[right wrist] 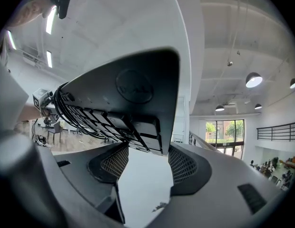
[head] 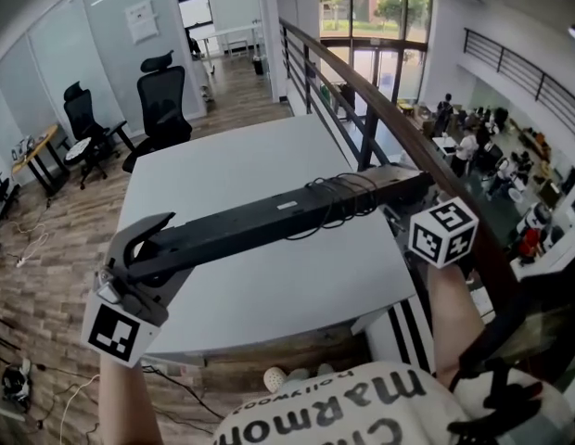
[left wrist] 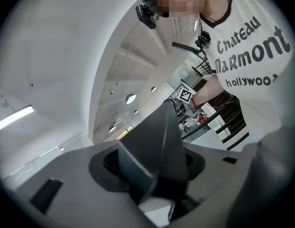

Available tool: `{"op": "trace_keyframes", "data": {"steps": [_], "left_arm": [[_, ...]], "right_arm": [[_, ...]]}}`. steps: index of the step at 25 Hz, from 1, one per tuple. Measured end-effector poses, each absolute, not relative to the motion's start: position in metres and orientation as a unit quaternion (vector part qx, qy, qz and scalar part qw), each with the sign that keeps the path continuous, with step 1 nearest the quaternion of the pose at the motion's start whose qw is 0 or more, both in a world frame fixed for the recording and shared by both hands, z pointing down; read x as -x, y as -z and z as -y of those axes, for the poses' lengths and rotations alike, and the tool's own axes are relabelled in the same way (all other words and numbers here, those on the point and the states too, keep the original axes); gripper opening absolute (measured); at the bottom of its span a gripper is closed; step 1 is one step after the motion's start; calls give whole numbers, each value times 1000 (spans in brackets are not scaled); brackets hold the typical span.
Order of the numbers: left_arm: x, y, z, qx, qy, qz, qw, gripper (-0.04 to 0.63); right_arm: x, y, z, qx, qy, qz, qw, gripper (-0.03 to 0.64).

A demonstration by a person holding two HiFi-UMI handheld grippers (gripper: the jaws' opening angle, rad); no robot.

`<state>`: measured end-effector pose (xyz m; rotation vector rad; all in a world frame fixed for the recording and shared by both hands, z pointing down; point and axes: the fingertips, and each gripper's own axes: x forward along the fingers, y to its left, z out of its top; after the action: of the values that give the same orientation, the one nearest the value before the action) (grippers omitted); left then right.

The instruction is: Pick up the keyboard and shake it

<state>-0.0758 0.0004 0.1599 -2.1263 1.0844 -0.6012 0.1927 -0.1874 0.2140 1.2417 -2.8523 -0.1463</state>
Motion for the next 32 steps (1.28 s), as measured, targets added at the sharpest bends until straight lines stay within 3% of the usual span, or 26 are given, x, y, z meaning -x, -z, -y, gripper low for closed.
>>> {"op": "trace_keyframes", "data": {"steps": [14,32], "left_arm": [[70,-185,-21,813,240,-453,277,213],[68,-192,-16,804,263,-449,287,213]], "right_arm": [[-189,-251,181,-373,17,928,24,276],[-182,-264,193,-361,12,932,25,276]]}}
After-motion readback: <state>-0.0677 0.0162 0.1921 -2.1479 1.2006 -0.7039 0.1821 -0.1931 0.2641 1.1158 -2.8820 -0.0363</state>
